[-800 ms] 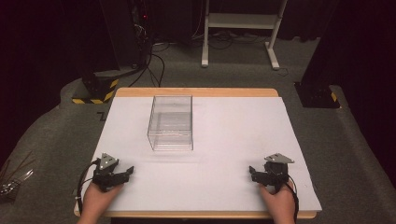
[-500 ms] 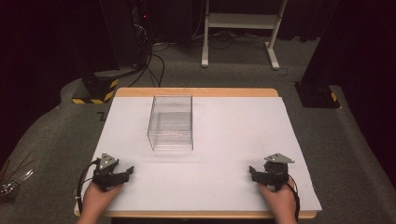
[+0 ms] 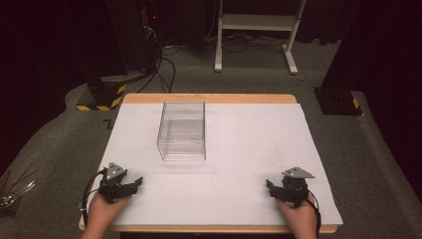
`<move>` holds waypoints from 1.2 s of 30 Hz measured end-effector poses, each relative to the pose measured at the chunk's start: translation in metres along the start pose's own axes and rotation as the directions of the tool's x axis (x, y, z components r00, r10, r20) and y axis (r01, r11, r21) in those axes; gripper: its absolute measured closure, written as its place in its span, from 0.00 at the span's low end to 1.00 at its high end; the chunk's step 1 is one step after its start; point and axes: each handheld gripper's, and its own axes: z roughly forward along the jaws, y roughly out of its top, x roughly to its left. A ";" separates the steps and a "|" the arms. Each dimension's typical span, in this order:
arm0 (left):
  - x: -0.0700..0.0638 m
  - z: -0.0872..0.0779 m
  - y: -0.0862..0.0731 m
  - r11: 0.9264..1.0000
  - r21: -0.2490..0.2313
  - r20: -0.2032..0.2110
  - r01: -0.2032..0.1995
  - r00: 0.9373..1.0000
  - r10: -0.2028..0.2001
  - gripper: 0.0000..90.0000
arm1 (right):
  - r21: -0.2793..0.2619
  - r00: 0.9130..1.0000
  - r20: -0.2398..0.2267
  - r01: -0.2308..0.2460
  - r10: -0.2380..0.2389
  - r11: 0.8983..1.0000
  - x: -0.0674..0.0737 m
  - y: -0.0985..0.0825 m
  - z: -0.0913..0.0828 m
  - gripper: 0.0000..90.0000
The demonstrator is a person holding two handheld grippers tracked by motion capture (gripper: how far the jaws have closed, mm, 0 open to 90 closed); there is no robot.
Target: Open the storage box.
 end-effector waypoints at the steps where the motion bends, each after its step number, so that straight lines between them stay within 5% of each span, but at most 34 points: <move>1: 0.000 0.000 0.000 1.000 0.000 0.000 0.000 1.000 0.000 0.34 | 0.000 1.000 0.000 0.000 0.000 1.000 0.000 0.000 0.000 0.24; 21: -0.019 -0.004 0.010 0.997 -0.065 0.133 0.035 0.991 -0.026 0.40 | -0.002 1.000 -0.003 0.003 -0.003 1.000 0.000 -0.001 0.000 0.24; 24: -0.026 -0.005 0.014 0.996 -0.083 0.166 0.021 0.986 -0.007 0.42 | -0.002 1.000 -0.003 0.003 -0.003 1.000 0.000 -0.001 0.000 0.24; 36: -0.042 -0.010 0.023 0.992 -0.125 0.177 -0.026 0.983 0.048 0.48 | -0.001 1.000 -0.004 0.003 -0.003 1.000 0.000 -0.001 0.000 0.24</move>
